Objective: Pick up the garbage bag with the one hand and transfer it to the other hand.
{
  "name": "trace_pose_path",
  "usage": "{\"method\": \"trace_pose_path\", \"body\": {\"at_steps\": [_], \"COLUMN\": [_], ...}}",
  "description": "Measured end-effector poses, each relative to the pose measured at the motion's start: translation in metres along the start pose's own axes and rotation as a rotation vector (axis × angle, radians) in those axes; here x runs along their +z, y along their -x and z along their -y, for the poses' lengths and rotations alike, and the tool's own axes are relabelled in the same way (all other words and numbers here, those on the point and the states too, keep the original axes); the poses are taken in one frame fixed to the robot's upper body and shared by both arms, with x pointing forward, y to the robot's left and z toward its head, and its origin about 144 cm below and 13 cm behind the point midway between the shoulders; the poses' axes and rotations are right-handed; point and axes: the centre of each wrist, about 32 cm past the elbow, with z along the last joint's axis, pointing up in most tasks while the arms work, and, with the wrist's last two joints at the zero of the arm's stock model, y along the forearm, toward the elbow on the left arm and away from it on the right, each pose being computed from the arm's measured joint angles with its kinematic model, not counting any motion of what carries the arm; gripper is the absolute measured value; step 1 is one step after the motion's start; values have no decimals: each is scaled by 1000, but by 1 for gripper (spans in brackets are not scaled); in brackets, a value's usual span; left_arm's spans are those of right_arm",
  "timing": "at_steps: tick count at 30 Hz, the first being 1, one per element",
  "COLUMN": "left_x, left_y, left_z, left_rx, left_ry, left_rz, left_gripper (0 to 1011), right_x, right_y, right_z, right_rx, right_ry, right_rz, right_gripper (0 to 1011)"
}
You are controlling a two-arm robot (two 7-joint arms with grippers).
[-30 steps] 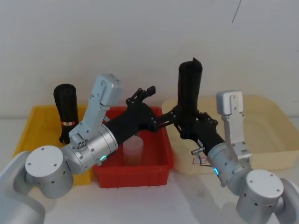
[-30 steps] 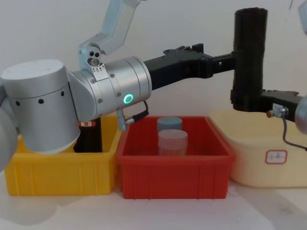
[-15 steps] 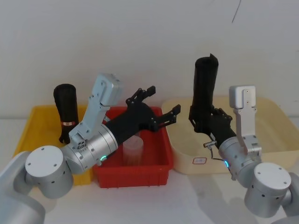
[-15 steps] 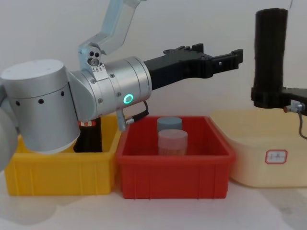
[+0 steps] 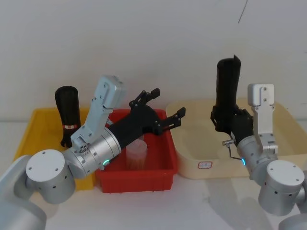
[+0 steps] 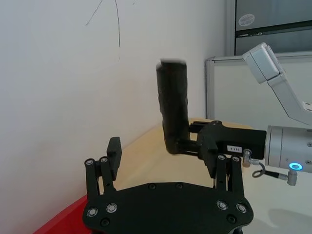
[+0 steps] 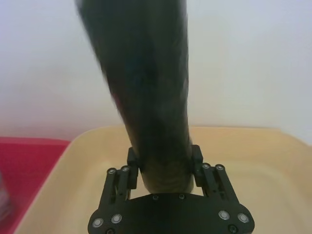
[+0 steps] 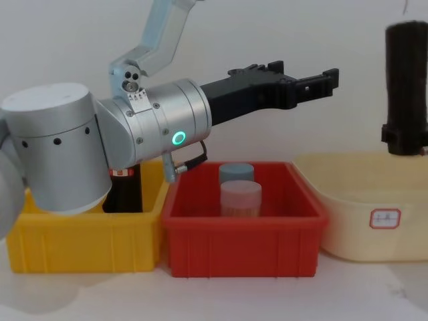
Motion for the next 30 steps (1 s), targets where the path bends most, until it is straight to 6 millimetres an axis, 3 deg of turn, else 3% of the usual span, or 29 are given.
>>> {"method": "trace_pose_path", "body": {"at_steps": [15, 30], "left_x": [0, 8], "left_y": [0, 13], "left_z": [-1, -24], "left_rx": [5, 132], "left_ry": [-1, -33], "left_rz": [2, 51], "left_gripper": [1001, 1002], "right_x": [3, 22], "right_y": [-11, -13], "right_z": [-3, 20], "right_rx": [-85, -10], "right_ry": [25, -11], "right_rz": [29, -20], "right_gripper": [998, 1001]}}
